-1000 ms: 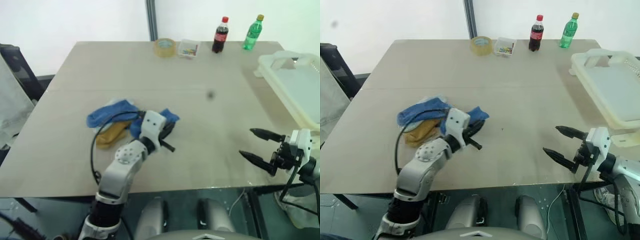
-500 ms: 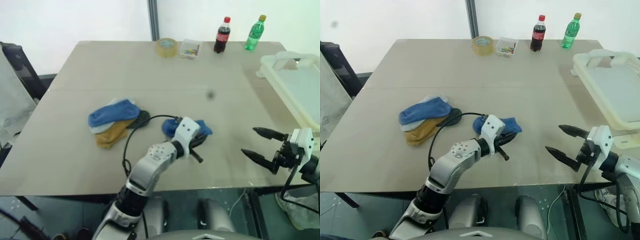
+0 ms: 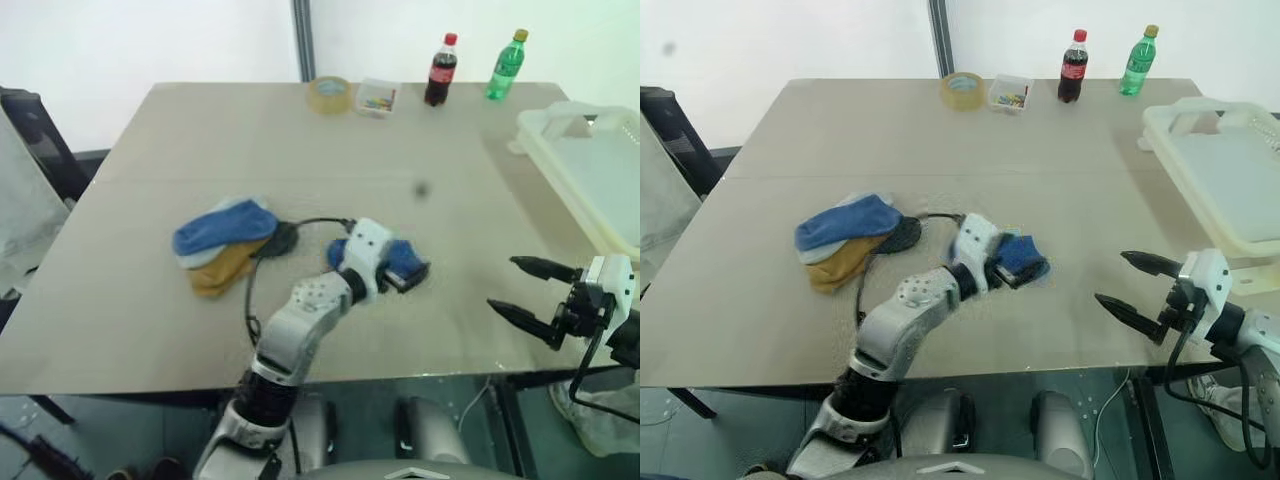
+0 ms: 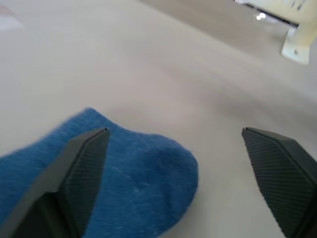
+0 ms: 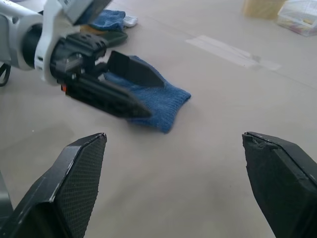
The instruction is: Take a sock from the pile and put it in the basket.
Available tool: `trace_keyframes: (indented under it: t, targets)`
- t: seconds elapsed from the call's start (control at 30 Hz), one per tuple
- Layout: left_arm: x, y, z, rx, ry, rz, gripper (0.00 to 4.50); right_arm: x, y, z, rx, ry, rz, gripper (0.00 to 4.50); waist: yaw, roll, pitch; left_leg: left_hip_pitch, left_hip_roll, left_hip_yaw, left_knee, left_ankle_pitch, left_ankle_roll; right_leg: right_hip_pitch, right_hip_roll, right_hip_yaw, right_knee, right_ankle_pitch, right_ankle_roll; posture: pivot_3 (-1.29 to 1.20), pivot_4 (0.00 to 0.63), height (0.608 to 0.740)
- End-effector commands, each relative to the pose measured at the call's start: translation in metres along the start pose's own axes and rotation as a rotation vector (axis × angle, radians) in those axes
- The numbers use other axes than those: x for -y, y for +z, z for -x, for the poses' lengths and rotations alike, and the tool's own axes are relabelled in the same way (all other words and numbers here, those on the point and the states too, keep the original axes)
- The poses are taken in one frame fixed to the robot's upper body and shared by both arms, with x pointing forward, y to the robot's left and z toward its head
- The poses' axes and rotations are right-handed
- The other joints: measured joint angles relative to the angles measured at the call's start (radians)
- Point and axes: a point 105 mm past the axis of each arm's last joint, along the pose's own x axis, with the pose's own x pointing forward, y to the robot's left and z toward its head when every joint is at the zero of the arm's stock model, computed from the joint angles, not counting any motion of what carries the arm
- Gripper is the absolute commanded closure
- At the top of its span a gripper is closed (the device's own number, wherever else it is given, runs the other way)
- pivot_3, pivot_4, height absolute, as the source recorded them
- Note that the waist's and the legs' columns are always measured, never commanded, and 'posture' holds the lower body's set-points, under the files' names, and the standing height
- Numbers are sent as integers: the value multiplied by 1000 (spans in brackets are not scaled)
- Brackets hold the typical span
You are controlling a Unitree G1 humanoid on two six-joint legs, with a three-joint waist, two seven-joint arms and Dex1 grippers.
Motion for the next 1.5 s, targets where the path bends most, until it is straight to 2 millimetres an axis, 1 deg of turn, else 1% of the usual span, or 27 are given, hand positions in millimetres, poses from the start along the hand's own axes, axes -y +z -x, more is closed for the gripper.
trace_keyframes:
  t: [0.03, 0.1, 0.17, 0.27, 0.37, 0.5, 0.63, 0.73, 0.8, 0.87, 1.07, 1.1, 1.13, 1.2, 1.3, 1.37, 1.4, 1.5]
  targets:
    - [-59, 37, 34, 99, 203, -114, 54, -1, 17, -4, 57, 21, 34, 0, 0, 0, 0, 0, 0, 0, 0, 0, 0, 0, 0, 0, 0, 0, 0, 0, 150, 740]
    - [-90, 40, 53, 64, 331, -205, 54, -1, 18, -7, 70, 30, 32, 0, 0, 0, 0, 0, 0, 0, 0, 0, 0, 0, 1, 0, 0, 0, 0, 0, 150, 740]
    - [-108, 41, 66, 37, 417, -249, 54, -2, 20, -9, 81, 41, 31, 0, 1, 0, 0, 0, 0, 0, 0, 0, 0, 0, 1, 0, 0, 0, 0, 0, 150, 740]
    - [-124, 41, 80, 8, 500, -282, 54, -6, 24, -12, 100, 78, 18, 0, 10, 0, 0, -1, 0, 0, 0, 0, 0, 0, -1, -1, -1, 0, 0, 0, 150, 740]
    - [-131, 40, 85, -16, 549, -315, 54, -13, 27, -13, 106, 131, -26, 0, 11, 0, 0, -1, -1, 0, 0, 0, 0, 1, -1, -1, -1, 0, 0, 0, 150, 740]
    - [-139, 40, 90, -35, 622, -332, 54, -24, 24, -12, 59, 221, -37, 0, 8, -1, 0, 0, 0, 0, 0, 0, 0, 1, 0, -1, 0, 0, 0, 0, 150, 740]
    - [-149, 35, 103, -81, 710, -317, 54, -23, 26, -12, 58, 224, -29, 0, 2, -1, 0, 0, 0, 0, 0, 0, 0, 1, 0, -1, 0, 0, 0, 0, 150, 740]
    - [-148, 29, 109, -123, 725, -337, 54, -23, 25, -12, 58, 222, -26, 0, 0, -1, 0, 0, 0, 0, 0, 0, 0, 1, 0, -1, 0, 1, 1, 0, 150, 740]
    - [-147, 18, 112, -167, 729, -346, 54, -23, 23, -14, 57, 220, -25, 0, 0, -1, 0, 0, 0, 0, 0, 0, 0, 0, 0, 0, 0, 1, 1, 0, 150, 740]
    - [-146, 12, 115, -187, 731, -351, 54, -23, 22, -15, 58, 216, -26, 0, 1, -1, 0, 0, 0, 0, 0, 0, 0, 0, 0, 0, 0, 1, 1, 0, 150, 740]
    - [-151, 11, 120, -191, 760, -355, 54, -22, 18, -13, 44, 210, -28, 0, 4, -1, 1, 0, 0, 0, 0, 0, 0, 1, 0, -1, 0, 0, 0, 0, 150, 740]
    - [-152, 11, 121, -189, 763, -355, 551, -22, 18, -13, 43, 209, -28, 0, 3, -1, 1, 0, 0, 0, 0, 0, 0, 1, -1, -1, 0, 0, 0, 0, 150, 740]
    - [-153, 11, 121, -188, 765, -356, 885, -22, 17, -13, 41, 208, -28, 0, 3, -1, 1, 0, 0, 0, 0, 0, 0, 1, -1, -1, 0, 0, 0, 0, 150, 740]
    - [-154, 11, 120, -188, 766, -356, 1771, -21, 17, -13, 41, 207, -27, 0, 2, -1, 1, 0, 0, 0, 0, 0, 0, 1, 0, -1, 0, 0, 0, 0, 150, 740]
    - [-155, 11, 121, -190, 768, -356, 3363, -21, 16, -12, 41, 203, -26, 0, 2, -1, 1, 0, 0, 0, 0, 0, 0, 1, 0, -1, 0, 0, 0, 0, 150, 740]
    - [-156, 10, 121, -191, 770, -357, 4302, -20, 15, -12, 40, 200, -25, 0, 2, -1, 1, 0, 0, 0, 0, 0, 0, 1, 0, -1, 0, 0, 0, 0, 150, 740]
    - [-156, 10, 121, -191, 772, -357, 4406, -20, 14, -12, 39, 198, -24, 0, 2, -2, 1, 0, 0, 0, 0, 0, 0, 1, 0, -1, 0, 0, 0, 0, 150, 740]
    - [-157, 11, 120, -188, 775, -359, 4406, -19, 13, -12, 38, 195, -23, 0, 2, -2, 1, 0, 0, 0, 0, 0, 0, 1, 0, -1, 0, 0, 0, 0, 150, 740]
